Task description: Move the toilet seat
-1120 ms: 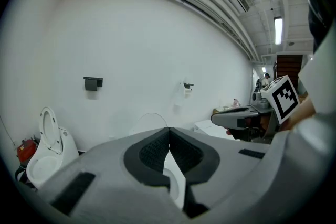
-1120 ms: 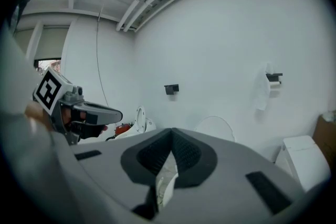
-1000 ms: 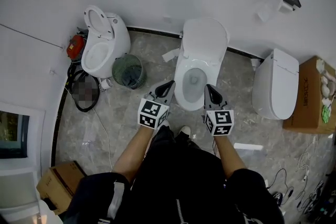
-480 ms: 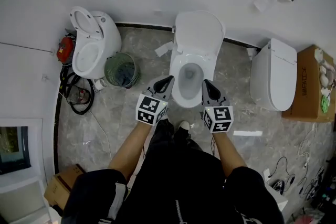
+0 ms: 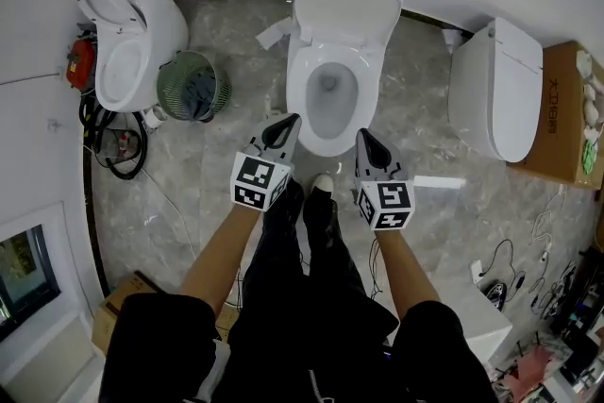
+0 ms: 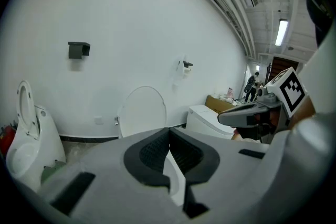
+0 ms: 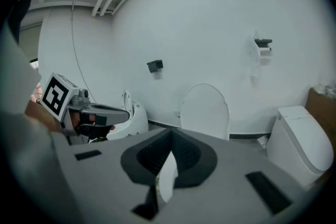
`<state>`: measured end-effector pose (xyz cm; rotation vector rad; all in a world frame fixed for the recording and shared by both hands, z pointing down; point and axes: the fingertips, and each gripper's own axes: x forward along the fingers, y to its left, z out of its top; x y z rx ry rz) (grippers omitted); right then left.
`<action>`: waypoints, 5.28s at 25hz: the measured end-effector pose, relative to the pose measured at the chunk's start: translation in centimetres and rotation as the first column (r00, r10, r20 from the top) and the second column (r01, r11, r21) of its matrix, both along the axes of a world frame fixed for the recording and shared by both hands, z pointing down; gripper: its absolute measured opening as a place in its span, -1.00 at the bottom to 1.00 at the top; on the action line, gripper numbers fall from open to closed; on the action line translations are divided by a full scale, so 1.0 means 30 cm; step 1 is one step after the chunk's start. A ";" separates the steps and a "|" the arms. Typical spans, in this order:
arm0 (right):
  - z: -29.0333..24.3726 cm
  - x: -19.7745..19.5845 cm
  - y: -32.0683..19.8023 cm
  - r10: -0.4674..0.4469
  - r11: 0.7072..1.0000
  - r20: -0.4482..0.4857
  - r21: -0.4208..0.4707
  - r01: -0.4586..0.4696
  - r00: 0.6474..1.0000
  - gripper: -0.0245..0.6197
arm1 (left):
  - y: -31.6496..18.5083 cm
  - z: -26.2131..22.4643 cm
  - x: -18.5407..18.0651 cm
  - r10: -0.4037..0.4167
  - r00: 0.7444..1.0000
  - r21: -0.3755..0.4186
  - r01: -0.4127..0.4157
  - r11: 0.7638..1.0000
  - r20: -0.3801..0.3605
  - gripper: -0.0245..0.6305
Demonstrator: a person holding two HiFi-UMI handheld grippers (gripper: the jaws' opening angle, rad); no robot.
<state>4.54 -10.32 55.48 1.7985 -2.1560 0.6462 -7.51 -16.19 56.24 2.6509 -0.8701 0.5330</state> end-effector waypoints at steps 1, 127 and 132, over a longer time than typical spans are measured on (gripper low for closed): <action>0.044 0.008 0.010 0.009 1.000 0.006 -0.019 -0.009 1.000 -0.91 | 0.001 0.040 0.002 -0.001 1.000 -0.014 0.001 1.000 0.002 -0.90; 0.157 0.309 -0.713 0.292 0.954 0.704 -0.261 -0.147 0.648 -0.38 | -0.686 0.224 0.441 -0.100 0.992 -0.248 0.079 0.966 -0.075 -0.91; 0.168 0.325 -0.691 0.323 0.944 0.653 -0.272 -0.186 0.685 -0.51 | -0.809 0.206 0.463 -0.136 0.986 -0.243 0.109 0.964 -0.098 -0.91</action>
